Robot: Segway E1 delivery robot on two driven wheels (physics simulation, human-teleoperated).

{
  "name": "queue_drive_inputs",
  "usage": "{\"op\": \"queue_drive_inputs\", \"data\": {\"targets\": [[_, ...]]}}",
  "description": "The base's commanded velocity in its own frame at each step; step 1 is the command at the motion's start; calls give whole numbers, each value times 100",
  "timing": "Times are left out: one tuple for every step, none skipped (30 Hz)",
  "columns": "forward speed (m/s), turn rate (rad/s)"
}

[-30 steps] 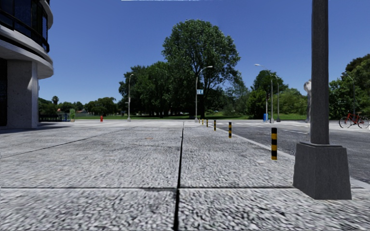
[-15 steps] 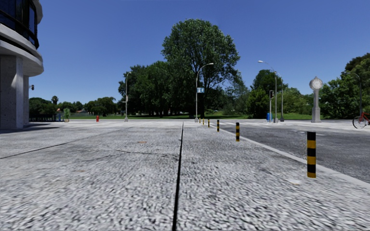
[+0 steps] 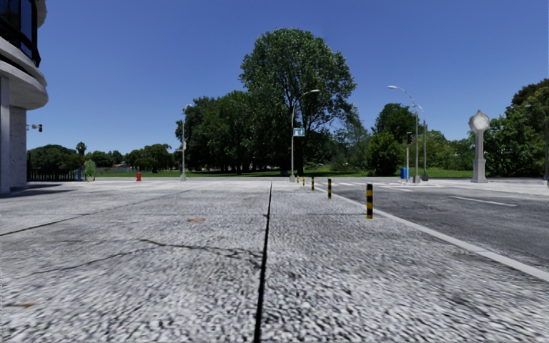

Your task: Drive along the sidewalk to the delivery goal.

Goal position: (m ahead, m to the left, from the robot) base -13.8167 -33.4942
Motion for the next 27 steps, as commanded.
{"op": "queue_drive_inputs", "data": {"targets": [[200,0],[200,0],[200,0],[200,0],[200,0],[200,0],[200,0],[200,0],[200,0],[200,0],[200,0],[200,0],[200,0],[200,0],[200,0],[200,0],[200,0],[200,0],[200,0],[200,0],[200,0],[200,0],[200,0],[200,0],[200,0],[200,0],[200,0]]}}
